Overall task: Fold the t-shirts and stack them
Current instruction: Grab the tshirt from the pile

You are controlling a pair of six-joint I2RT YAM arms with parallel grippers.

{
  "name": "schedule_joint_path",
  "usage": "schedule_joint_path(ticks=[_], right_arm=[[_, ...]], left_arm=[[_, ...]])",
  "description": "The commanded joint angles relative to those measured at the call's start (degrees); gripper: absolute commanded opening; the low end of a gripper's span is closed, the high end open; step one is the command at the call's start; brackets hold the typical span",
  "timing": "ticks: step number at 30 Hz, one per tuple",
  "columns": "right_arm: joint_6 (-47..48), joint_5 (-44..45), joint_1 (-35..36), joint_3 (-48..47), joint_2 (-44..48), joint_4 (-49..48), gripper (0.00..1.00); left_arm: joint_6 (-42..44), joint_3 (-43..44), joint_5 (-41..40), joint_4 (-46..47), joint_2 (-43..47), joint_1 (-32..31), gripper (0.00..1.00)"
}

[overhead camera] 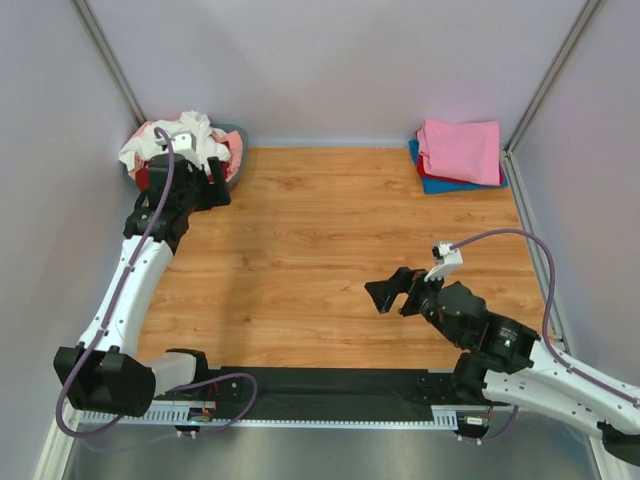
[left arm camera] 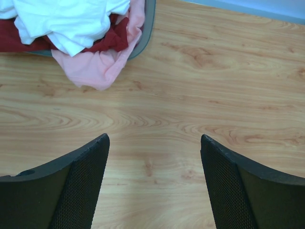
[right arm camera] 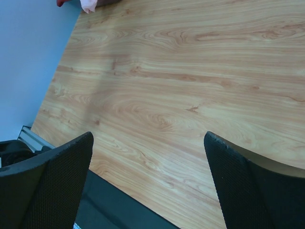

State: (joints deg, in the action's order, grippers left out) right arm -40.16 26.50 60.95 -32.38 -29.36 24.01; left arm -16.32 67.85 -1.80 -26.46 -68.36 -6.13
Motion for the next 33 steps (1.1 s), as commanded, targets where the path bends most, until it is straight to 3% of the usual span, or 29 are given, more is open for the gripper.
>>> schedule_joint_path(ticks=[1, 8, 11, 17, 26, 33], right_arm=[[1.4, -1.8, 0.0, 0.7, -0.1, -5.5, 1.00], [1.0, -9.2, 0.1, 6.8, -1.7, -12.7, 1.00], [1.7, -12.4, 0.1, 9.1, -5.6, -14.4, 1.00], [3.1, -16.0, 0.1, 13.5, -11.7, -22.6, 1.00], [4.5, -17.5, 0.0, 15.9, -11.7, -26.6, 1.00], [4.0, -19.9, -2.1, 15.7, -14.6, -27.8, 1.00]], left_arm=[[1.4, -0.2, -1.8, 1.8, 0.9, 0.2, 0.84], [3.2, 2.5, -6.6, 0.0, -3.0, 0.6, 0.87], [2.7, 10.6, -6.1, -4.3, -9.1, 2.1, 0.90], [2.5, 25.3, -7.8, -12.0, -24.5, 3.8, 0.86], [4.9, 44.3, -11.9, -17.1, -44.7, 4.6, 0.83], [6.6, 53.3, -16.7, -19.7, -54.9, 4.7, 0.81]])
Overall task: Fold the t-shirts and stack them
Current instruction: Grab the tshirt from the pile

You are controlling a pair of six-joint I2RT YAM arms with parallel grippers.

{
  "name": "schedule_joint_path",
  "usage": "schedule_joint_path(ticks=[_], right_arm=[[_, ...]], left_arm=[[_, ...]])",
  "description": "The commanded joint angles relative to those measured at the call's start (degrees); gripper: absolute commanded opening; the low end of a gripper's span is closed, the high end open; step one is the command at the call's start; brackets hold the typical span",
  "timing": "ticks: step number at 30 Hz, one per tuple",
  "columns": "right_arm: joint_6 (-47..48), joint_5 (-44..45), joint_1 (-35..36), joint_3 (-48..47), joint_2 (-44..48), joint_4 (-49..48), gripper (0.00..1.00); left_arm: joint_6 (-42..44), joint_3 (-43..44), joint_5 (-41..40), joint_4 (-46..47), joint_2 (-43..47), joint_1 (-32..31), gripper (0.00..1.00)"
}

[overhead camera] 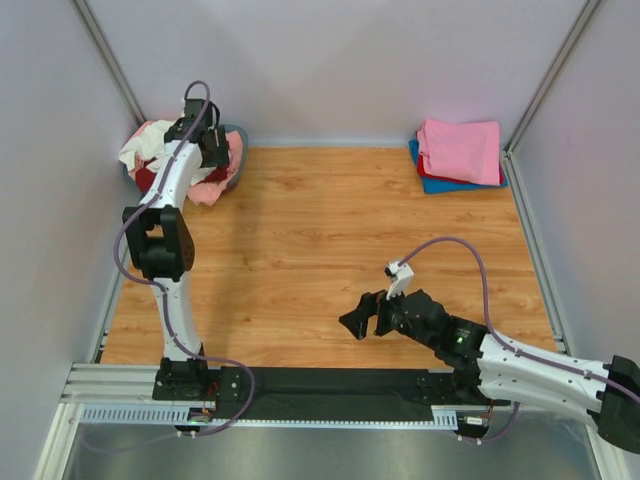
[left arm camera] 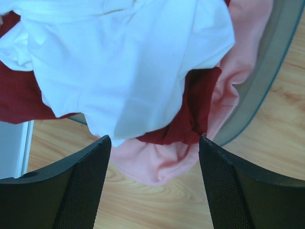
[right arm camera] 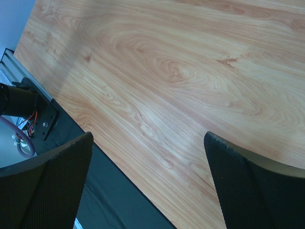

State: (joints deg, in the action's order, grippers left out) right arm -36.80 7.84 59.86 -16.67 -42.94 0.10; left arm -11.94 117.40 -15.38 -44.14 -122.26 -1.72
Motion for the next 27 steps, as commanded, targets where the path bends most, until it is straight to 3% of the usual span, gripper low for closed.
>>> schedule_joint_path(ticks=[1, 5, 7, 8, 9, 10, 11, 18, 25, 27], right_arm=[[0.5, -1.5, -1.1, 0.0, -1.6, -4.0, 1.00], [0.3, -2.6, -1.9, -0.4, -2.7, -4.2, 1.00], [0.3, -2.9, -2.2, -0.3, -2.8, -4.3, 1.00], [0.2, -2.8, -2.3, -0.3, -2.8, -4.3, 1.00], [0.2, -3.0, -2.5, -0.3, -2.9, -4.4, 1.00], [0.2, -3.2, -2.5, -0.3, -2.9, -4.5, 1.00], [0.1, -3.2, -2.6, -0.3, -3.0, -4.5, 1.00], [-0.2, -3.5, -3.3, -0.2, -3.4, -4.8, 1.00], [-1.7, -1.1, -3.4, 1.5, 1.4, -3.6, 1.00], [-2.3, 0.5, -3.4, 3.1, 5.5, -2.9, 1.00]], left_arm=[[2.2, 4.7, -5.0, -2.9, -1.8, 0.4, 0.81], [2.5, 8.2, -6.8, -3.6, -5.8, 0.4, 0.77], [2.7, 8.7, -7.2, -3.0, -6.6, 0.3, 0.64], [2.9, 9.4, -7.5, -2.9, -6.8, 0.3, 0.53], [3.1, 10.0, -7.7, -3.0, -7.0, 0.3, 0.28], [3.3, 10.6, -9.2, -3.4, -7.5, 0.3, 0.19], [3.5, 12.0, -9.9, -3.7, -7.7, 0.3, 0.02], [4.2, 17.3, -8.5, -5.9, -3.4, -2.2, 0.00], [6.9, 28.6, 0.2, -4.7, 12.9, -13.0, 0.00], [7.2, 26.8, 0.2, -1.2, 18.9, -17.1, 0.00]])
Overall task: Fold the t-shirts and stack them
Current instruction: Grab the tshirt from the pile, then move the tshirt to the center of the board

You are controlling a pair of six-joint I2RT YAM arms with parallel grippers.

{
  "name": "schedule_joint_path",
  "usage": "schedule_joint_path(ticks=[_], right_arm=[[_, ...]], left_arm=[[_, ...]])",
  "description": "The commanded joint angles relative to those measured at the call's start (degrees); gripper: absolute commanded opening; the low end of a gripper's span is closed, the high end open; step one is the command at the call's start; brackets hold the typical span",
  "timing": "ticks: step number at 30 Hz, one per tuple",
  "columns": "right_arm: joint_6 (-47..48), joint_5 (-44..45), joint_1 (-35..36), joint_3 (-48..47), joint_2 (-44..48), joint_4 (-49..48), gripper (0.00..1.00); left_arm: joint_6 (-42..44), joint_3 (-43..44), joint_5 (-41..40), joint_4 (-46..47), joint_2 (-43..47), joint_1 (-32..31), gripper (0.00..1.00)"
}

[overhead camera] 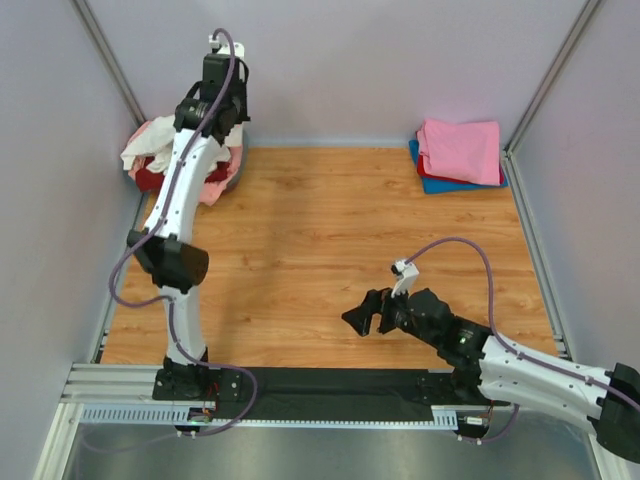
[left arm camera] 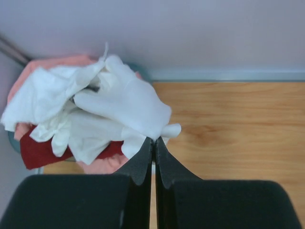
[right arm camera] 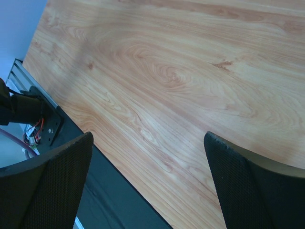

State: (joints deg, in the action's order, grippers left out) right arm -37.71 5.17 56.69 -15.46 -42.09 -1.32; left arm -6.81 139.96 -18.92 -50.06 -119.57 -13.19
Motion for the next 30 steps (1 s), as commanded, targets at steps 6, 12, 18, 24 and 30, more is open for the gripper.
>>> schedule_joint_path(ticks=[6, 12, 18, 24, 30], right_arm=[[-3.6, 9.7, -0.3, 4.7, 22.9, 6.0, 1.00], [0.4, 15.7, -0.1, -4.1, 38.7, 22.8, 1.00], [3.2, 17.8, -0.2, -15.7, 34.1, 34.6, 1.00], [-1.2, 16.1, -0.1, -16.5, 21.5, 33.7, 0.99], [-9.5, 9.1, 1.1, -17.8, 0.5, 31.9, 0.90]], left_arm=[[-5.5, -12.1, 11.8, 2.3, 39.1, -7.0, 0.00], [-11.1, -48.6, 29.1, -0.8, 56.4, -7.1, 0.49], [-14.2, -72.0, 27.4, -4.9, 73.6, -7.1, 1.00], [-14.8, -77.9, 24.8, -9.3, 81.9, -7.1, 0.99], [-15.3, -82.2, 28.8, -10.0, 83.7, -7.1, 0.91]])
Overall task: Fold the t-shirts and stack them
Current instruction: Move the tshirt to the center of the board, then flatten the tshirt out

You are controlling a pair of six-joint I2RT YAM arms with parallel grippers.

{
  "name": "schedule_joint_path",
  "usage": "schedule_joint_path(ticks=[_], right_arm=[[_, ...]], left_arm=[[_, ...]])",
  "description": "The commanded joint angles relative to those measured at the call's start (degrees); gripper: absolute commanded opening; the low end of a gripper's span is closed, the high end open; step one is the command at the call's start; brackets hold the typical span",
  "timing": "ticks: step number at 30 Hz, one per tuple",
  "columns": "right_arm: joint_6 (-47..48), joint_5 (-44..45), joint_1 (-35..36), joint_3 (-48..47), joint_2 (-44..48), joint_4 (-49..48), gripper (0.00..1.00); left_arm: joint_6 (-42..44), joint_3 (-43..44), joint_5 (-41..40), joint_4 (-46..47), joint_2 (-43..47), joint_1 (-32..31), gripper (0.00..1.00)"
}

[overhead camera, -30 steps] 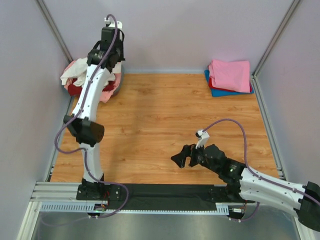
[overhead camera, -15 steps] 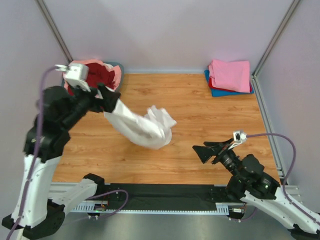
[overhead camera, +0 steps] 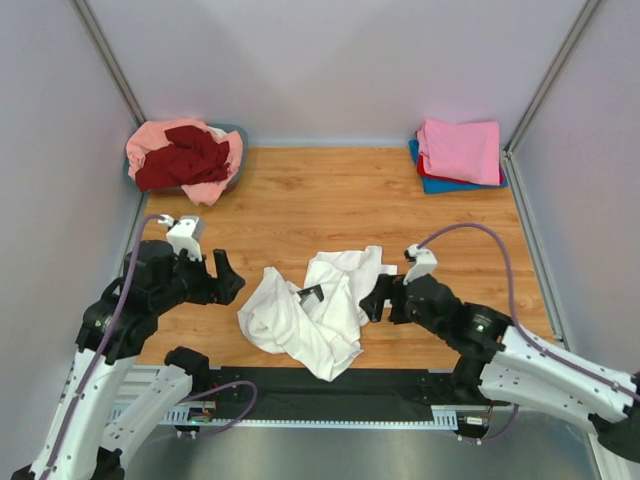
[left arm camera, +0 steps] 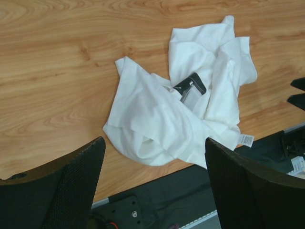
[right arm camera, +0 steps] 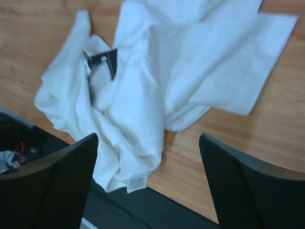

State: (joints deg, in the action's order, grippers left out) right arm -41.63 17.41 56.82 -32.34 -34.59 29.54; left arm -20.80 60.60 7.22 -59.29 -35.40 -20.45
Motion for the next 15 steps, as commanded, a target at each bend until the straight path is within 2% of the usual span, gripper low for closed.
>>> schedule_joint_path(ticks=[1, 3, 7, 9, 10, 15], right_arm=[[-6.8, -3.5, 2.1, -1.3, -9.0, 1.1, 0.87], [-8.6, -3.3, 3.9, -1.3, -13.3, 1.6, 0.82], [-12.7, -2.9, 8.5, 0.2, -17.3, 1.3, 0.81], [-15.3, -0.2, 8.5, 0.3, -17.4, 2.9, 0.82], [-15.8, 1.2, 8.4, 0.4, -17.0, 4.5, 0.83], [-18.3, 9.4, 8.3, -0.2, -14.0, 7.7, 0.89]], left_arm=[[-1.4, -3.6, 3.3, -0.7, 0.0, 0.1, 0.91], [-2.1, -5.4, 4.6, -1.0, 0.7, 0.1, 0.90], [-6.4, -11.0, 10.1, -0.2, 3.0, -0.6, 0.88], [-11.2, -16.4, 12.4, 1.9, 6.0, -2.6, 0.94], [-12.9, -17.9, 12.4, 2.2, 7.0, -5.4, 0.99], [-24.6, -25.9, 7.3, 6.7, 11.1, -16.3, 0.99]])
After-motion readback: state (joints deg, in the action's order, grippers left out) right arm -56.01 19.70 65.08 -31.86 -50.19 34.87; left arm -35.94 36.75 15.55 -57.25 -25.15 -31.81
